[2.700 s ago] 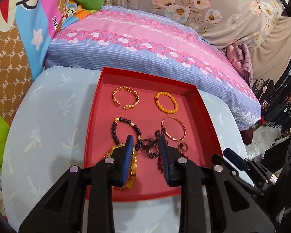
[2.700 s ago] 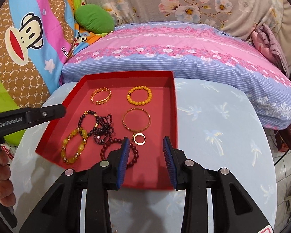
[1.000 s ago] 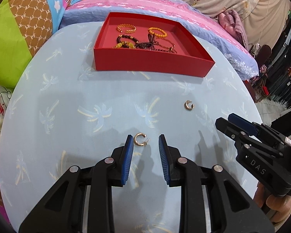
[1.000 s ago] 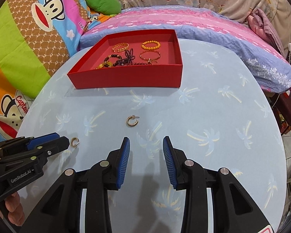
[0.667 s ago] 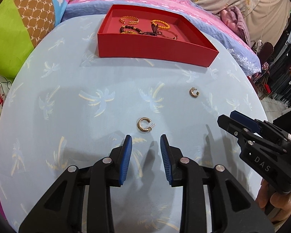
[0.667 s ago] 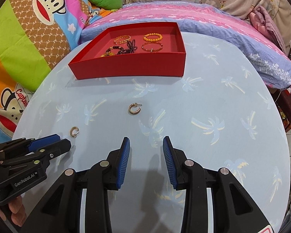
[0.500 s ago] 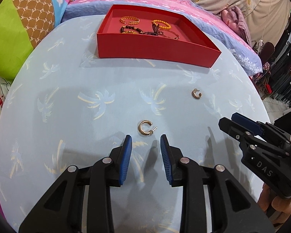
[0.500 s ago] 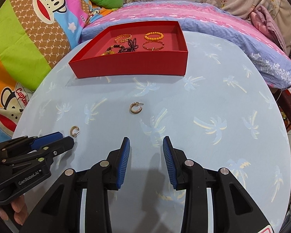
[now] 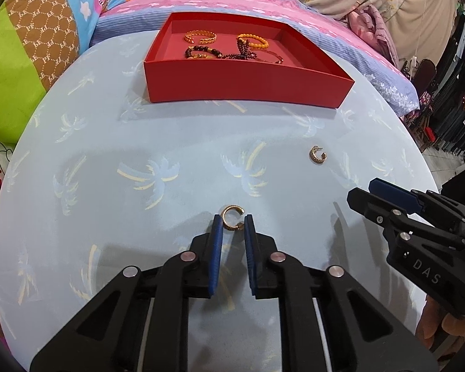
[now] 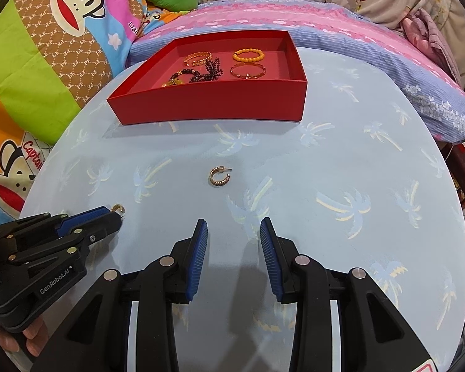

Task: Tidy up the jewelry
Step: 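Grasp a gold hoop earring with the left gripper, then grasp the other gold hoop earring with the right gripper, then carry both held earrings over the red tray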

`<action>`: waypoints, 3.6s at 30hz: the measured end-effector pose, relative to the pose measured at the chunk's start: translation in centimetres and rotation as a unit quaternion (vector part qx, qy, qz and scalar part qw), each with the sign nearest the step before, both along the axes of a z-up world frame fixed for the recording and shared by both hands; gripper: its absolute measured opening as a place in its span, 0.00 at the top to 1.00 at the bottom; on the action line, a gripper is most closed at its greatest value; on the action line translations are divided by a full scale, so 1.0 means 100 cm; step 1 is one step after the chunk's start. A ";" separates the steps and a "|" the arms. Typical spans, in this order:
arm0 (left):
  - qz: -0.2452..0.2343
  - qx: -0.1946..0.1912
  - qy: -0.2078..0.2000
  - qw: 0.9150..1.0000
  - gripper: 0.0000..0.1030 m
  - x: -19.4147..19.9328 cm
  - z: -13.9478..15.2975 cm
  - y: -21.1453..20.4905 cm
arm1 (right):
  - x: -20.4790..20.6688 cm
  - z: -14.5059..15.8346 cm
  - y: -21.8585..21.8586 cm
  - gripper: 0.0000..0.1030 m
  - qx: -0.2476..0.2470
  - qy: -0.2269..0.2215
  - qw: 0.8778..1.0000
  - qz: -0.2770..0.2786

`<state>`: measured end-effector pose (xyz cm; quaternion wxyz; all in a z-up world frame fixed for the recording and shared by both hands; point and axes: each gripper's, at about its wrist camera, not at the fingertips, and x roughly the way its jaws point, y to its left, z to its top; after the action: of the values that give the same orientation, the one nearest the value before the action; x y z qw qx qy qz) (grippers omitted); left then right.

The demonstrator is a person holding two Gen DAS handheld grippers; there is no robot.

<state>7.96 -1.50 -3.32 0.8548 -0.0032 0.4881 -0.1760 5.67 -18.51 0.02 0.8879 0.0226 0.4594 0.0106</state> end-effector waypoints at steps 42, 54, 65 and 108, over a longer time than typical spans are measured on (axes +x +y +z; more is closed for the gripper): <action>-0.004 -0.007 0.003 1.000 0.84 0.009 0.000 -0.007 | 0.037 -0.012 0.008 0.95 -0.001 0.002 1.000 0.009; -0.006 -0.017 0.010 1.000 0.84 0.000 0.003 -0.006 | 0.010 -0.007 -0.005 0.95 0.014 0.003 1.000 -0.006; -0.007 -0.023 0.000 1.000 0.84 -0.017 0.016 -0.003 | -0.013 0.003 -0.007 0.95 0.021 -0.005 1.000 -0.005; -0.010 -0.059 -0.118 0.991 0.84 0.054 0.134 -0.012 | 0.048 0.107 0.000 0.95 0.032 -0.118 0.992 0.025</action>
<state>13.33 -2.65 10.08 0.9029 -0.0282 0.3728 -0.2122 10.44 -18.46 10.75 0.9343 0.0379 0.3509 0.0505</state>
